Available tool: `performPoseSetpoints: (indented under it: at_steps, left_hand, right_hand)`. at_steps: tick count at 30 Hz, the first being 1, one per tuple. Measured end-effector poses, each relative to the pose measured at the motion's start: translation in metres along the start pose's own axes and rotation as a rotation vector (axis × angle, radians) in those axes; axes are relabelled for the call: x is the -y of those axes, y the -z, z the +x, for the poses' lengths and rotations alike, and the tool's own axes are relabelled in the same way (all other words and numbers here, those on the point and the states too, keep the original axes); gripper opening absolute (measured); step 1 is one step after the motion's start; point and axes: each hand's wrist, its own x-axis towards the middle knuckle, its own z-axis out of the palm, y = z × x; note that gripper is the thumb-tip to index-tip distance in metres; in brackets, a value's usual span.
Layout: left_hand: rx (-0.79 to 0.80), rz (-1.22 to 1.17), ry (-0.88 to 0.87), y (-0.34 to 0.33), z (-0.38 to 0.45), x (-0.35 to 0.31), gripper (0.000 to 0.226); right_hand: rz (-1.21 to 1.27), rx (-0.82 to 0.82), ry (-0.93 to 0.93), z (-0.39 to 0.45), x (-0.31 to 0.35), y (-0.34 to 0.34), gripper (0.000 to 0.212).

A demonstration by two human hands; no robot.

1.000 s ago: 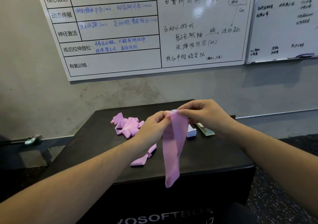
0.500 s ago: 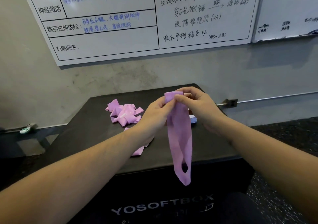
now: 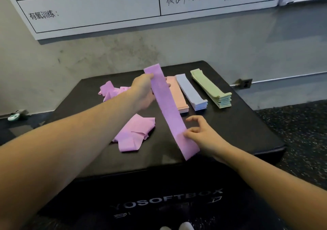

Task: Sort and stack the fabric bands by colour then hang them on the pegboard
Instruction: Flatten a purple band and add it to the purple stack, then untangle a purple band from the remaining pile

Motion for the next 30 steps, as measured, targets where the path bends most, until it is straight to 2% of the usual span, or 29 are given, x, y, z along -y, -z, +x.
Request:
performPoseSetpoints:
  at_steps: [4, 8, 13, 16, 18, 22, 30]
  left_hand:
    - [-0.088, 0.051, 0.087, 0.002, 0.033, 0.021, 0.035]
    - [-0.101, 0.095, 0.118, 0.004, 0.059, 0.049, 0.032]
    - [-0.144, 0.192, 0.14, 0.006, 0.091, 0.082, 0.033]
    - [-0.089, 0.308, 0.107, 0.003, 0.099, 0.093, 0.022]
    - [-0.071, 0.377, 0.116, 0.003, 0.108, 0.098, 0.011]
    - [-0.087, 0.473, 0.059, 0.009, 0.128, 0.105, 0.008]
    - [-0.088, 0.672, -0.071, 0.022, 0.143, 0.112, 0.027]
  right_hand:
    - [-0.144, -0.009, 0.068, 0.013, -0.009, -0.009, 0.024]
    - [-0.373, 0.09, 0.183, 0.03, -0.015, -0.009, 0.008]
    - [-0.919, 0.151, 0.47, 0.046, -0.025, 0.004, 0.019]
    - [-0.964, 0.148, 0.624, 0.052, -0.038, 0.014, 0.024]
    - [-0.952, 0.177, 0.65, 0.054, -0.041, 0.016, 0.027]
    - [-0.945, 0.216, 0.67, 0.055, -0.042, 0.014, 0.03]
    - [-0.948, 0.237, 0.632, 0.058, -0.042, 0.013, 0.03]
